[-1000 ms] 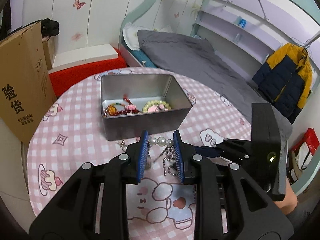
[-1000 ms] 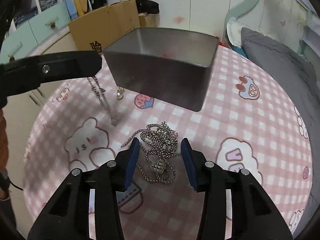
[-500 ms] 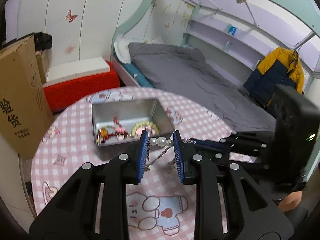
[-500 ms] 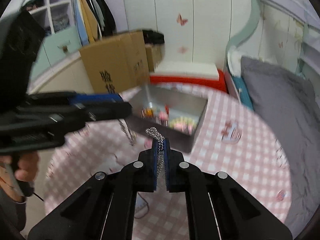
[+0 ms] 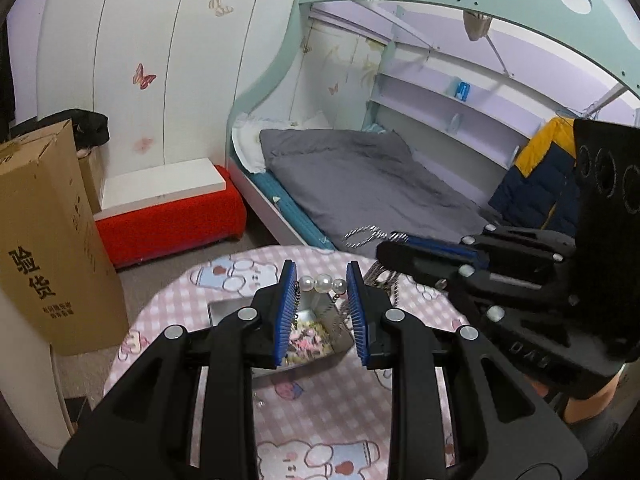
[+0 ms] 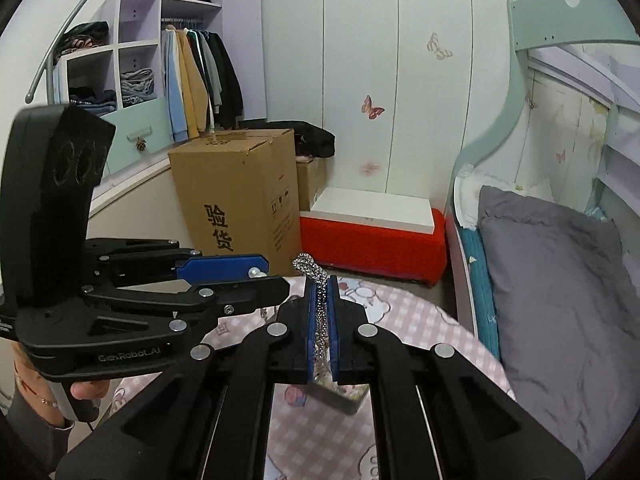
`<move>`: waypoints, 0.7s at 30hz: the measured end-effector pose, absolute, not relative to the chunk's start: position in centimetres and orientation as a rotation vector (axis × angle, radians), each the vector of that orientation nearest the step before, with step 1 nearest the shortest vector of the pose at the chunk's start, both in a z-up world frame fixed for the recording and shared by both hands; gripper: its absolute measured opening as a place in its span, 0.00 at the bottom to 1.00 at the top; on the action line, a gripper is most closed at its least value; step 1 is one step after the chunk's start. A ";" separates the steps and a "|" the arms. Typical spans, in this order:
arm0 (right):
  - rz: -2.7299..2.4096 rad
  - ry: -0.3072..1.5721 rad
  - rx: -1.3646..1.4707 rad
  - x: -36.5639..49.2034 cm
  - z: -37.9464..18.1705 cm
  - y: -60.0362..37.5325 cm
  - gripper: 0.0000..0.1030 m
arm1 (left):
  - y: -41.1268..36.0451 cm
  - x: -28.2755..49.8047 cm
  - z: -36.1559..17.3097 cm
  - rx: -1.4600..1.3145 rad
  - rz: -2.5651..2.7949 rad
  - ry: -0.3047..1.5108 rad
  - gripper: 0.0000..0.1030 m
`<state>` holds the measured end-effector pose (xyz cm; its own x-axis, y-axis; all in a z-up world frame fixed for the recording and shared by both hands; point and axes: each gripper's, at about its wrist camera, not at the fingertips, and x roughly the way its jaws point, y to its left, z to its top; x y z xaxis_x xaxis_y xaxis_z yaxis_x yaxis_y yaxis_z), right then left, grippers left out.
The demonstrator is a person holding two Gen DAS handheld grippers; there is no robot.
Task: Organize jewelry
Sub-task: 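Lift both silver chains and carry them over the grey box, then open both tools to drop the chains into the grey box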
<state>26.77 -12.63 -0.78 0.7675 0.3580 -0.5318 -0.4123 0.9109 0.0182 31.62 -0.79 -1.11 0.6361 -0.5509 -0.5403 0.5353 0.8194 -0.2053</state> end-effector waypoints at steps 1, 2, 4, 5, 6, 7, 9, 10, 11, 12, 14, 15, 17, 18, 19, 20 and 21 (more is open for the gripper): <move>0.419 0.559 -0.099 27.2 -1.1 -12.6 0.03 | -0.9 32.0 -1.2 -0.025 -0.618 0.627 0.25; 0.420 0.565 -0.097 27.4 -1.5 -12.7 0.03 | -1.1 32.4 -1.5 -0.024 -0.617 0.635 0.25; 0.416 0.591 -0.087 28.1 -2.7 -12.8 0.03 | -1.2 33.1 -2.4 -0.025 -0.611 0.656 0.25; 0.416 0.606 -0.082 28.3 -3.4 -12.9 0.03 | -1.3 33.7 -3.1 -0.027 -0.606 0.673 0.25; 0.417 0.619 -0.074 28.6 -3.9 -13.0 0.03 | -1.3 34.0 -3.6 -0.033 -0.607 0.684 0.25; 0.418 0.635 -0.066 28.9 -4.7 -13.1 0.03 | -1.3 34.3 -4.2 -0.039 -0.607 0.696 0.25; 0.415 0.660 -0.061 29.4 -5.7 -13.2 0.03 | -1.4 34.9 -5.6 -0.036 -0.602 0.723 0.25; 0.413 0.678 -0.055 29.7 -6.5 -13.3 0.03 | -1.5 35.1 -6.1 -0.034 -0.601 0.736 0.25; 0.410 0.691 -0.051 29.9 -7.1 -13.4 0.03 | -1.6 35.4 -6.6 -0.032 -0.600 0.749 0.25; 0.406 0.703 -0.047 30.1 -7.6 -13.5 0.03 | -1.7 35.6 -7.3 -0.029 -0.595 0.763 0.25; 0.405 0.726 -0.033 30.4 -8.6 -13.7 0.03 | -1.6 36.0 -8.3 -0.030 -0.589 0.784 0.25; 0.404 0.738 -0.027 30.5 -9.0 -13.8 0.03 | -1.5 36.1 -8.9 -0.030 -0.587 0.797 0.25; 0.401 0.752 -0.019 30.7 -9.6 -13.9 0.03 | -1.5 36.3 -9.7 -0.027 -0.576 0.813 0.26; 0.401 0.764 -0.009 30.8 -10.0 -14.0 0.04 | -1.4 36.4 -10.0 -0.027 -0.569 0.823 0.26; 0.401 0.769 -0.002 30.9 -10.2 -14.1 0.04 | -1.4 36.4 -10.3 -0.030 -0.564 0.828 0.26; 0.401 0.775 0.007 30.9 -10.3 -14.1 0.05 | -1.3 36.5 -10.6 -0.030 -0.559 0.839 0.26; 0.400 0.782 0.016 31.0 -10.5 -14.3 0.05 | -1.3 36.5 -10.8 -0.030 -0.556 0.847 0.26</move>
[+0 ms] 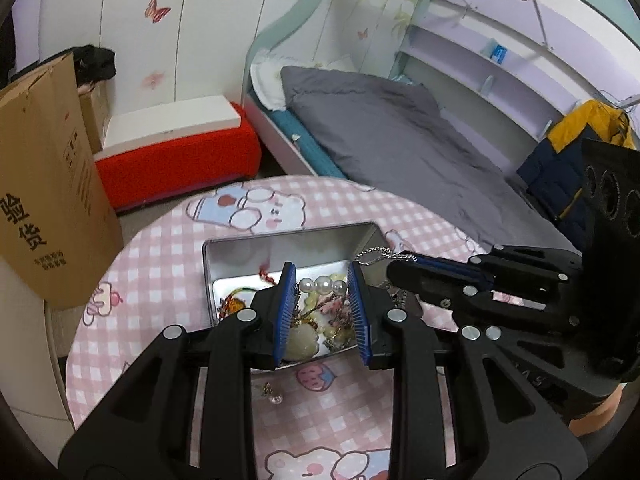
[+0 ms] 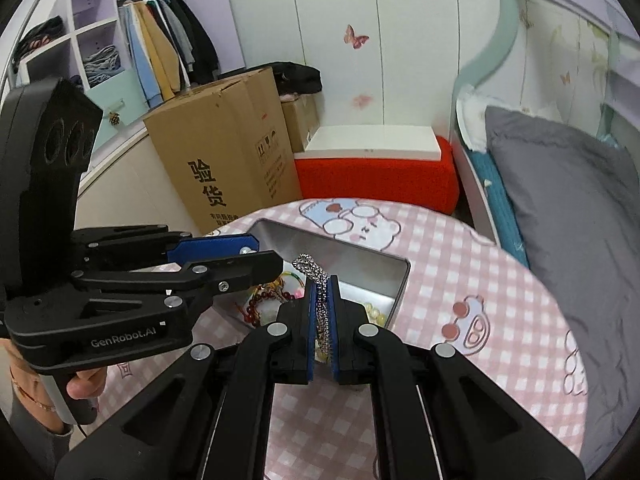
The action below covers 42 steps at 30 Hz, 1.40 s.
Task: Organize jewelry
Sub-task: 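Open both tools to drop the chains into the grey box, then grasp the pearl earring on the table with the left tool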
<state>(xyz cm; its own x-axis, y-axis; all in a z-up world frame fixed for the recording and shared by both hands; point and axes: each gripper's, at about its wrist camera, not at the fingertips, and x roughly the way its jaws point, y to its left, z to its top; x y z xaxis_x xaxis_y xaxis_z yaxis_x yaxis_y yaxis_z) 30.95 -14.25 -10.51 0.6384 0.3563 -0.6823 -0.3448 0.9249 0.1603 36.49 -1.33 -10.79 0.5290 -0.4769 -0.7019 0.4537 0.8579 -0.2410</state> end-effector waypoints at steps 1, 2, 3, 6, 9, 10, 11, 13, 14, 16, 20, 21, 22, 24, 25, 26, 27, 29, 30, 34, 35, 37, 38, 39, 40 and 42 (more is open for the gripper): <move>0.396 0.781 0.016 31.0 -10.5 -14.0 0.06 | -1.4 36.4 -10.9 -0.030 -0.556 0.851 0.27; 0.393 0.782 0.016 30.9 -10.4 -13.9 0.06 | -1.3 36.3 -11.0 -0.030 -0.557 0.856 0.33; 0.394 0.784 0.020 30.8 -10.4 -14.1 0.06 | -1.3 36.1 -10.9 -0.031 -0.555 0.855 0.44; 0.386 0.778 0.030 30.4 -10.0 -14.4 0.07 | -0.6 35.4 -10.4 -0.038 -0.533 0.820 0.65; 0.381 0.765 0.035 29.7 -9.4 -14.9 0.08 | 0.1 34.8 -10.0 -0.038 -0.512 0.811 0.65; 0.381 0.761 0.036 29.4 -9.1 -15.0 0.08 | 0.3 34.5 -9.9 -0.035 -0.499 0.802 0.65; 0.380 0.757 0.035 29.2 -8.9 -15.0 0.09 | 0.7 34.0 -9.7 -0.037 -0.494 0.794 0.65; 0.377 0.749 0.032 28.8 -8.7 -15.2 0.09 | 1.3 33.5 -9.6 -0.037 -0.478 0.784 0.65; 0.379 0.748 0.035 28.4 -8.5 -15.3 0.09 | 1.5 33.1 -9.7 -0.036 -0.465 0.779 0.65; 0.377 0.746 0.037 28.1 -8.6 -15.3 0.10 | 2.0 32.6 -10.1 -0.038 -0.440 0.784 0.65; 0.375 0.756 0.040 27.4 -9.2 -15.2 0.12 | 2.5 31.4 -11.1 -0.043 -0.394 0.792 0.65; 0.372 0.760 0.040 27.3 -9.4 -15.3 0.13 | 2.6 31.2 -11.3 -0.048 -0.391 0.795 0.65; 0.371 0.764 0.042 27.3 -9.6 -15.4 0.14 | 2.6 31.0 -11.8 -0.051 -0.380 0.799 0.65; 0.360 0.768 0.044 27.1 -10.0 -15.5 0.15 | 2.4 30.7 -12.7 -0.031 -0.348 0.810 0.65; 0.350 0.768 0.038 26.9 -10.2 -15.5 0.16 | 2.2 30.5 -13.2 -0.025 -0.343 0.817 0.65; 0.343 0.769 0.032 26.7 -10.5 -15.5 0.18 | 2.1 30.5 -13.7 -0.023 -0.342 0.829 0.65; 0.340 0.771 0.034 26.6 -10.6 -15.6 0.19 | 2.0 30.4 -14.5 -0.024 -0.336 0.846 0.65; 0.332 0.775 0.035 26.5 -11.1 -15.7 0.21 | 1.7 30.3 -15.5 -0.010 -0.325 0.861 0.65; 0.327 0.776 0.031 26.5 -11.3 -15.7 0.22 | 1.5 30.2 -15.8 -0.010 -0.329 0.868 0.65; 0.321 0.780 0.039 26.6 -11.7 -16.0 0.23 | 0.9 30.5 -17.0 0.003 -0.339 0.893 0.58; 0.321 0.781 0.041 26.7 -11.8 -16.1 0.23 | 0.7 30.7 -17.2 0.004 -0.343 0.900 0.56; 0.321 0.779 0.047 26.9 -12.0 -16.3 0.23 | 0.5 30.8 -17.7 0.012 -0.339 0.908 0.53; 0.321 0.779 0.050 27.0 -12.0 -16.3 0.24 | 0.4 31.0 -17.9 0.019 -0.335 0.915 0.50; 0.321 0.778 0.052 27.0 -12.1 -16.3 0.24 | 0.4 31.1 -18.1 0.021 -0.334 0.918 0.49; 0.320 0.776 0.054 27.1 -12.2 -16.3 0.24 | 0.5 31.3 -18.3 0.019 -0.334 0.922 0.46; 0.317 0.774 0.059 27.3 -12.3 -16.4 0.25 | 0.4 31.5 -18.5 0.019 -0.332 0.924 0.43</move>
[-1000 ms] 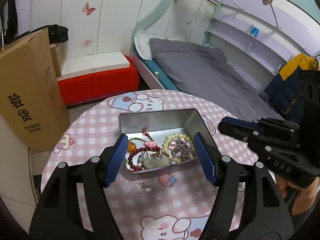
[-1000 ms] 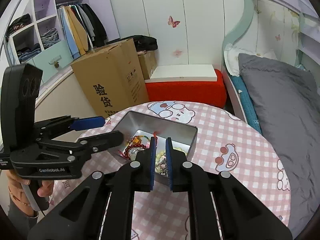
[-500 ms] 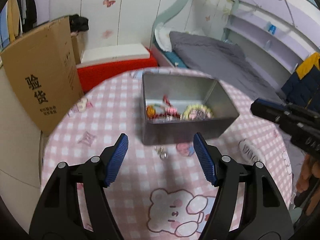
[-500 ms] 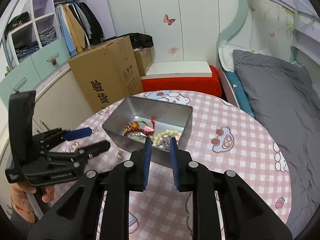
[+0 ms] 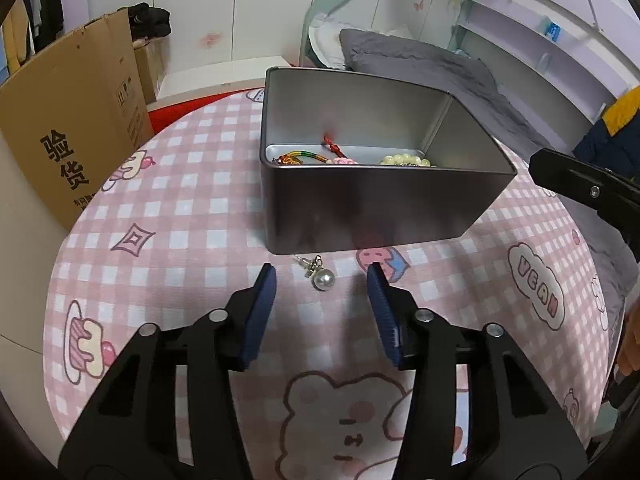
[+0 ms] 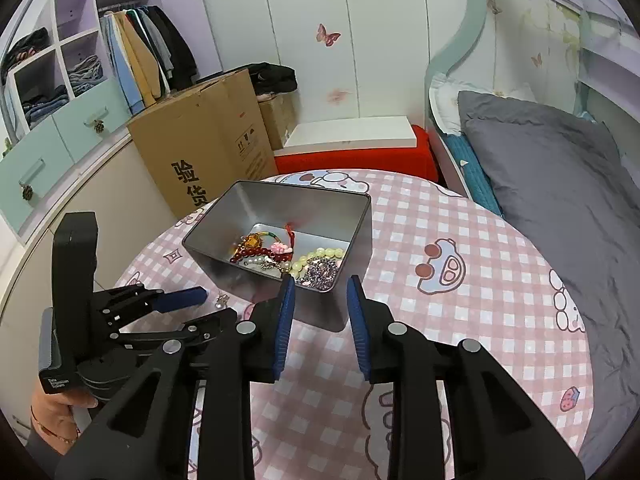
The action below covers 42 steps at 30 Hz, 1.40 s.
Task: Organize jewelry
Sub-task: 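Grasp the pearl earring on the table with the left tool, then carry the pearl earring into the grey box and open the left tool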
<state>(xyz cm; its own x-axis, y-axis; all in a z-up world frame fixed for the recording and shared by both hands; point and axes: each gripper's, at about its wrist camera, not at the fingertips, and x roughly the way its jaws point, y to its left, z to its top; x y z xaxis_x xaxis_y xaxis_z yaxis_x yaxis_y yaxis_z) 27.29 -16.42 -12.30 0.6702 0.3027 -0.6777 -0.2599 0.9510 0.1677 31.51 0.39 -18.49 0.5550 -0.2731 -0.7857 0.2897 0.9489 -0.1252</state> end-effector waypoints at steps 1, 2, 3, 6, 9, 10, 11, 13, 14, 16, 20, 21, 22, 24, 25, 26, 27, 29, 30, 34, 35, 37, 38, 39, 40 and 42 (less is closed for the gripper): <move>0.314 0.771 0.062 27.4 -12.3 -16.5 0.25 | 0.4 31.6 -18.5 0.024 -0.331 0.924 0.41; 0.314 0.771 0.065 27.5 -12.4 -16.6 0.26 | 0.3 31.6 -18.6 0.027 -0.330 0.922 0.38; 0.313 0.770 0.071 27.6 -12.4 -16.6 0.26 | 0.3 31.6 -18.6 0.026 -0.331 0.921 0.35; 0.310 0.766 0.080 27.8 -12.4 -16.6 0.27 | 0.2 31.8 -18.5 0.024 -0.342 0.926 0.30; 0.307 0.764 0.085 28.1 -12.3 -16.6 0.28 | -0.2 31.9 -18.6 0.050 -0.336 0.923 0.15; 0.306 0.763 0.085 28.1 -12.3 -16.6 0.28 | -0.3 31.9 -18.6 0.057 -0.337 0.923 0.14; 0.306 0.763 0.086 28.1 -12.3 -16.5 0.29 | -0.3 31.9 -18.6 0.058 -0.337 0.922 0.11; 0.305 0.764 0.086 28.2 -12.2 -16.6 0.29 | -0.4 31.8 -18.6 0.058 -0.336 0.925 0.11; 0.305 0.764 0.086 28.2 -12.2 -16.6 0.29 | -0.4 31.7 -18.5 0.061 -0.331 0.921 0.11; 0.303 0.768 0.088 28.2 -12.2 -16.5 0.29 | -0.4 31.4 -18.3 0.065 -0.332 0.913 0.11; 0.296 0.771 0.096 28.3 -12.2 -16.6 0.29 | -0.1 30.4 -16.9 0.068 -0.334 0.875 0.11; 0.294 0.771 0.098 28.3 -12.2 -16.6 0.29 | 0.2 30.1 -16.4 0.069 -0.333 0.862 0.11; 0.293 0.772 0.100 28.4 -12.2 -16.6 0.29 | 0.4 29.7 -16.0 0.068 -0.335 0.849 0.11; 0.293 0.774 0.107 28.5 -12.2 -16.7 0.29 | 0.9 29.1 -14.5 0.054 -0.341 0.811 0.11; 0.291 0.777 0.109 28.6 -12.3 -16.7 0.29 | 1.0 28.9 -14.0 0.050 -0.343 0.800 0.11; 0.288 0.781 0.109 28.7 -12.4 -16.6 0.29 | 1.3 28.7 -13.1 0.040 -0.346 0.780 0.11; 0.286 0.783 0.110 28.7 -12.5 -16.6 0.29 | 1.4 28.6 -12.7 0.032 -0.354 0.771 0.11; 0.289 0.793 0.113 28.9 -12.7 -16.5 0.29 | 1.6 28.8 -11.6 0.007 -0.374 0.751 0.11; 0.290 0.799 0.115 29.0 -12.9 -16.5 0.29 | 1.7 29.0 -11.1 -0.002 -0.387 0.745 0.11; 0.294 0.805 0.126 29.3 -13.1 -16.4 0.29 | 1.5 30.0 -10.0 -0.012 -0.401 0.728 0.11; 0.294 0.808 0.125 29.5 -13.1 -16.4 0.29 | 1.4 30.3 -9.9 -0.008 -0.402 0.727 0.11; 0.294 0.810 0.123 29.6 -13.1 -16.3 0.29 | 1.1 31.1 -9.8 -0.010 -0.408 0.730 0.11; 0.293 0.811 0.122 29.7 -13.1 -16.3 0.29 | 1.1 31.3 -9.8 -0.014 -0.413 0.733 0.11; 0.292 0.812 0.122 29.8 -13.2 -16.3 0.29 | 1.0 31.6 -9.8 -0.021 -0.424 0.738 0.11; 0.292 0.812 0.121 29.8 -13.2 -16.3 0.28 | 0.8 31.8 -9.7 -0.029 -0.431 0.741 0.11; 0.289 0.814 0.115 30.0 -13.3 -16.3 0.26 | 0.6 32.4 -9.8 -0.038 -0.439 0.750 0.11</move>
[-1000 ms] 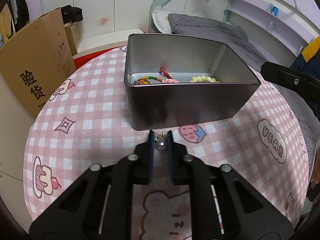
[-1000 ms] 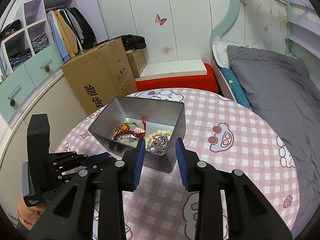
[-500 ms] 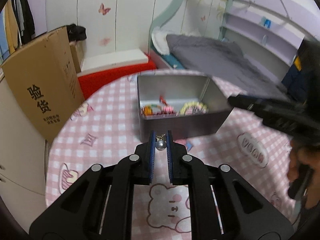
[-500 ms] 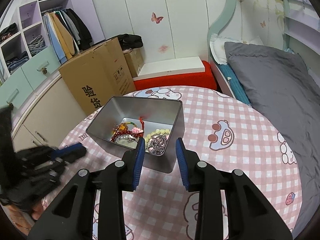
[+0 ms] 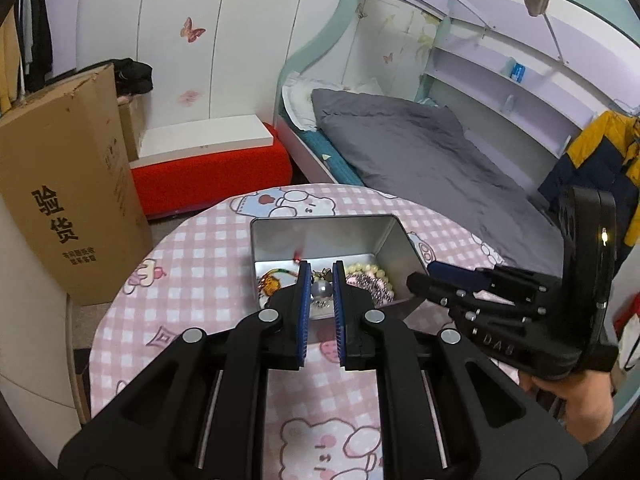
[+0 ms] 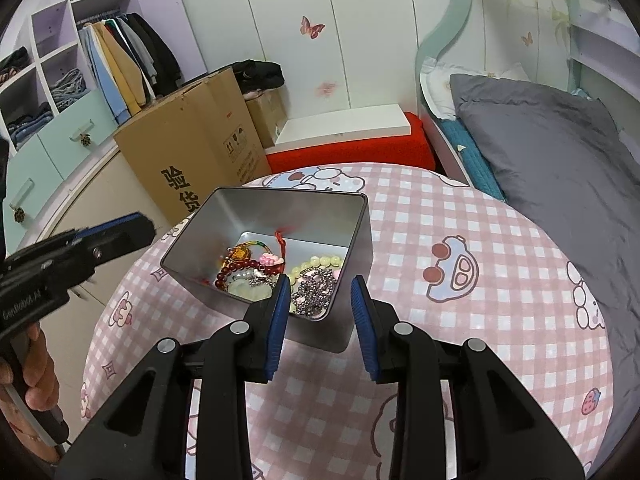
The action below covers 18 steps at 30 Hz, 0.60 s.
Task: Organize jewelry
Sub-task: 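Carry the pearl earring into the grey box and open the left tool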
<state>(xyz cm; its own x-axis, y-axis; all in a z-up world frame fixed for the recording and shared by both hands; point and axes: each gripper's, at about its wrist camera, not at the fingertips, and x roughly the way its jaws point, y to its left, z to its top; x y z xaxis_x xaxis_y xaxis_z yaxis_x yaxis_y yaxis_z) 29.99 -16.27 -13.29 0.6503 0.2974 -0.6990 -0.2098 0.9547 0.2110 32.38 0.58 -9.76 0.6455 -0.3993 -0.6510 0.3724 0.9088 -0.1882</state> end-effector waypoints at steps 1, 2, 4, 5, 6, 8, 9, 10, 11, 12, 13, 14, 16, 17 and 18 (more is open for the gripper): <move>0.290 0.815 0.114 30.1 -13.3 -16.2 0.24 | 0.4 32.7 -9.8 -0.039 -0.444 0.756 0.11; 0.292 0.817 0.112 30.2 -13.3 -16.2 0.22 | 0.3 33.0 -9.9 -0.040 -0.448 0.761 0.11; 0.283 0.821 0.102 30.3 -13.4 -16.1 0.20 | -0.1 33.7 -10.2 -0.033 -0.446 0.776 0.11; 0.281 0.821 0.099 30.3 -13.3 -16.1 0.19 | -0.3 34.0 -10.4 -0.033 -0.449 0.783 0.11; 0.277 0.821 0.093 30.3 -13.3 -16.1 0.18 | -0.4 34.2 -10.6 -0.033 -0.449 0.789 0.11; 0.269 0.822 0.080 30.3 -13.3 -16.1 0.14 | -0.8 34.5 -10.9 -0.025 -0.450 0.798 0.11; 0.265 0.823 0.076 30.3 -13.3 -16.0 0.13 | -1.0 34.6 -11.1 -0.023 -0.448 0.801 0.11; 0.261 0.823 0.069 30.3 -13.3 -16.1 0.11 | -1.2 34.7 -11.2 -0.018 -0.449 0.807 0.11; 0.262 0.824 0.066 30.3 -13.3 -16.1 0.11 | -1.5 34.7 -11.4 -0.014 -0.451 0.811 0.11; 0.261 0.825 0.061 30.4 -13.3 -16.1 0.10 | -1.7 34.8 -11.5 -0.012 -0.453 0.815 0.11; 0.259 0.825 0.053 30.4 -13.3 -16.0 0.10 | -1.9 34.9 -11.6 -0.006 -0.455 0.820 0.11; 0.258 0.826 0.045 30.4 -13.3 -16.0 0.10 | -2.2 34.9 -11.8 0.002 -0.454 0.825 0.11; 0.256 0.826 0.038 30.4 -13.3 -15.9 0.10 | -2.5 35.1 -11.9 0.009 -0.449 0.831 0.11; 0.256 0.826 0.037 30.4 -13.3 -15.9 0.10 | -2.5 35.2 -12.0 0.011 -0.447 0.833 0.11; 0.258 0.827 0.038 30.4 -13.3 -15.9 0.10 | -2.6 35.4 -12.0 0.012 -0.444 0.835 0.11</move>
